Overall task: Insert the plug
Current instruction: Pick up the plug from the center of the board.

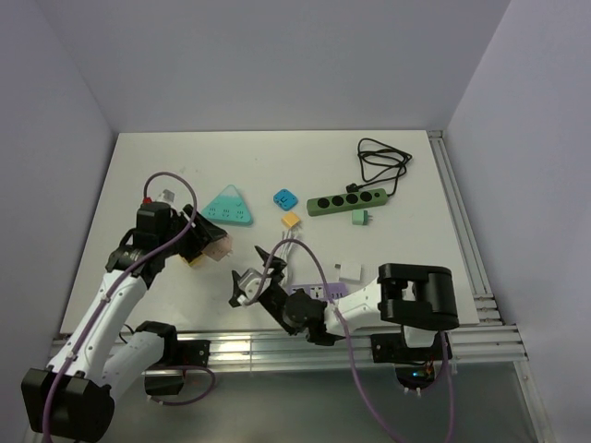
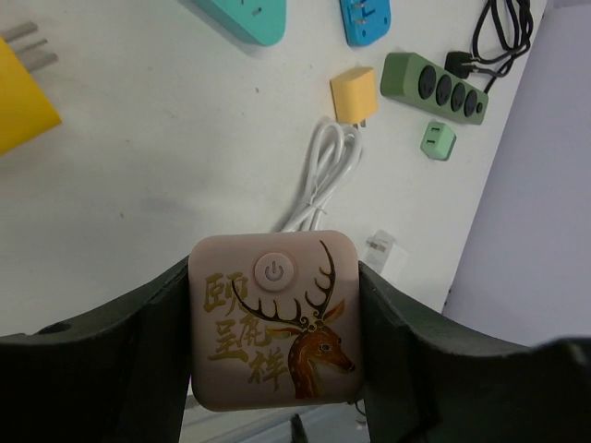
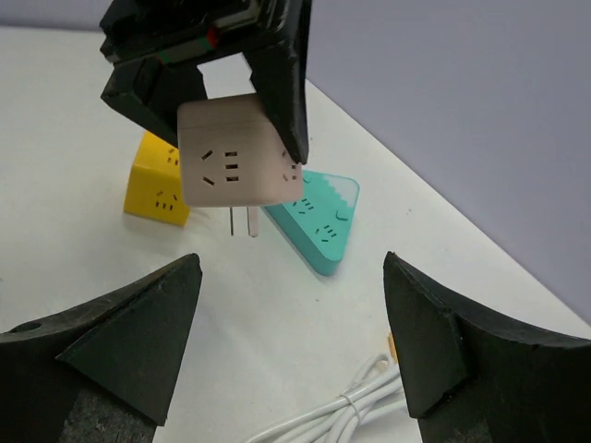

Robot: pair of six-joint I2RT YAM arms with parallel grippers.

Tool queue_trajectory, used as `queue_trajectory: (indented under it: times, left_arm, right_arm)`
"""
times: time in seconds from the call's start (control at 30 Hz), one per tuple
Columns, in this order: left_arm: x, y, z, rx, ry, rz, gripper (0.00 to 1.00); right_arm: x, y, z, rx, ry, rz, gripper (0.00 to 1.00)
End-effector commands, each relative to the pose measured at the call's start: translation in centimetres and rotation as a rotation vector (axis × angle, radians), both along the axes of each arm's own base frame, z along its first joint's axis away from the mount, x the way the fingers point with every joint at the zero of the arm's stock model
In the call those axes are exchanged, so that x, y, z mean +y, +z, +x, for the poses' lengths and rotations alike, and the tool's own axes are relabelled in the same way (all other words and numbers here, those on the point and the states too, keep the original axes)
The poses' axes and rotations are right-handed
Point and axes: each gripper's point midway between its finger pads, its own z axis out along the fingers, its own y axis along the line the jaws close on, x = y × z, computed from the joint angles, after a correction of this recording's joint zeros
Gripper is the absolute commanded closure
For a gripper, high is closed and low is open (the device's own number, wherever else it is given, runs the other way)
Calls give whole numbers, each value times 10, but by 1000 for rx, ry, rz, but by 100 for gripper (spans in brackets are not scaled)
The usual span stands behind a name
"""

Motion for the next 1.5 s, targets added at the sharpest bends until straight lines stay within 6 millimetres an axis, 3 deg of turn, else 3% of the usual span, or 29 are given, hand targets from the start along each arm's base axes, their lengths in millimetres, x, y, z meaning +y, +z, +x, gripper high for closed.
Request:
queue_trajectory:
  times: [0.0, 0.2, 0.27, 0.33, 0.43, 0.53, 0.67, 0.73, 0.9, 1.03, 1.1, 1.13, 1.2, 1.47]
  left_arm:
    - [11, 30, 22, -176, 30, 73, 100]
    - [27, 41, 47, -319, 106, 141, 100]
    - [27, 45, 47, -377, 105, 140, 100]
    - [25, 62, 53, -504, 105, 120, 100]
    - [37, 67, 53, -580, 163, 149, 100]
    - [36, 87, 56, -680, 119, 202, 100]
    - [51, 91, 65, -731, 188, 271, 100]
    - [45, 96, 68, -800, 139, 294, 100]
    - [40, 79, 76, -892, 78, 377, 100]
    - [45, 46, 101, -814, 91, 495, 100]
    - [47, 48, 109, -838, 108, 529, 100]
    - [44, 34, 108, -824, 94, 538, 100]
    - [45, 39, 110, -866, 109, 540, 100]
    - [26, 19, 125, -860, -21, 614, 100]
  right_arm:
    - [-4, 28, -9, 78, 44, 174, 14]
    - [-10, 26, -13, 176, 71, 227, 14]
    - [-11, 28, -15, 210, 91, 241, 14]
    - [-12, 24, -16, 251, 100, 259, 14]
    - [-19, 21, -17, 292, 98, 293, 15]
    - [-22, 16, -18, 333, 90, 302, 15]
    - [-27, 6, -21, 388, 89, 304, 15]
    - [-34, 7, -21, 403, 82, 317, 16]
    - [-50, 7, -26, 475, 82, 375, 16]
    - [-60, 7, -29, 502, 84, 380, 16]
    - [-63, 8, -30, 515, 83, 394, 16]
    - [-64, 7, -30, 517, 87, 391, 16]
    - [-66, 6, -30, 527, 78, 394, 16]
    - [-80, -4, -25, 558, 8, 378, 16]
